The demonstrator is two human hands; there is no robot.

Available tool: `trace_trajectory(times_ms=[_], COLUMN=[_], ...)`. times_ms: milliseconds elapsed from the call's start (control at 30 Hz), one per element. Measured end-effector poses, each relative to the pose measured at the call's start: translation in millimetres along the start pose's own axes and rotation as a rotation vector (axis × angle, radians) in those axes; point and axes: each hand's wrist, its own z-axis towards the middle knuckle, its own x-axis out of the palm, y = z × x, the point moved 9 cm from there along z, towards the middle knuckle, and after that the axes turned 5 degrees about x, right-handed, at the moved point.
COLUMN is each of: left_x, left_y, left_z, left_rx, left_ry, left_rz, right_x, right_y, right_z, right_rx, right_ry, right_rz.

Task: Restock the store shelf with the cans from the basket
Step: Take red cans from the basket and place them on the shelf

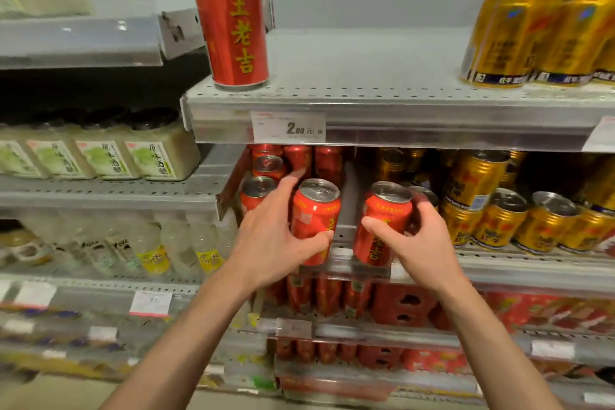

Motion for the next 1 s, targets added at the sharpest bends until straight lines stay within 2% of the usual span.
trace_trajectory(times_ms=[400, 667, 900, 1000], left_x=[9, 9, 26, 27], left_y=[-6, 27, 48, 49], left_z=[74, 105, 116, 117], left_rx=[0.083, 0.028, -0.083, -0.077], left_ry=[0.206, 0.258, 0.385, 0.378], left_rz=[0.446, 0.438, 0.456, 0.464], right_x=[8, 37, 50, 49], right_y=[-4, -4, -16, -20], right_z=[13, 27, 37, 37], right_rx=[-0.005, 0.020, 0.055, 0.060], right_ry=[0.014, 0.044, 0.059, 0.054], right_rz=[-0.043, -0.070, -0.110, -0.104])
